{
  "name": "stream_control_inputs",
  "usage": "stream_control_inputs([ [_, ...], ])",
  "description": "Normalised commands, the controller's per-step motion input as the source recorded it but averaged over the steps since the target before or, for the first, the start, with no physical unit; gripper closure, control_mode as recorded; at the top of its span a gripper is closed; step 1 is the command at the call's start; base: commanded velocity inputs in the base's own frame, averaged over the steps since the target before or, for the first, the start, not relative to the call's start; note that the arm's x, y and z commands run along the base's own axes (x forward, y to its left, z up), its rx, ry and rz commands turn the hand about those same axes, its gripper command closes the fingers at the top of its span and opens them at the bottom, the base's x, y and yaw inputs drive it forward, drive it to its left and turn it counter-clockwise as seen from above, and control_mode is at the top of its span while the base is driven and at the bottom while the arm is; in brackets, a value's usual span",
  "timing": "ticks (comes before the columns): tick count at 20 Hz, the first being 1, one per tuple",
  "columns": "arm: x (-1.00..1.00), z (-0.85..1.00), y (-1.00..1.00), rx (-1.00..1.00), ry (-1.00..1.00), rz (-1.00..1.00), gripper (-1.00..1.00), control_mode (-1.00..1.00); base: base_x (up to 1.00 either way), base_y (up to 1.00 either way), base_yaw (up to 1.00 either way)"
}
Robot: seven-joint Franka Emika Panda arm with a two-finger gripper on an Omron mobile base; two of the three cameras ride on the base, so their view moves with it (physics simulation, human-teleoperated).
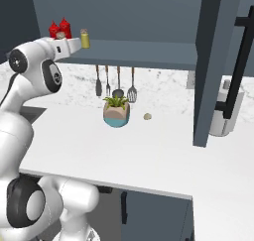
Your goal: Put the shaker and condiment bottle from the counter next to their counterparts in the cabinet.
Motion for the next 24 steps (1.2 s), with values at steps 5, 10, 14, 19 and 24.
stream_control_inputs([
  [5,0.07,0.00,0.00,0.01,-0.08,0.00,1.00,-1.00,0.00,0.00,0.00],
  [10,0.00,-0.02,0.00,0.04,-0.07,0.00,1.00,-1.00,0.00,0.00,0.00],
  [14,0.02,-0.11,0.00,0.05,-0.03,0.00,1.00,-1.00,0.00,0.00,0.00],
  [19,0.31,-0.03,0.00,0.10,0.00,0.00,1.00,-1.00,0.00,0.00,0.00],
  [24,0.39,0.00,0.00,0.10,0.03,0.00,1.00,-1.00,0.00,0.00,0.00],
])
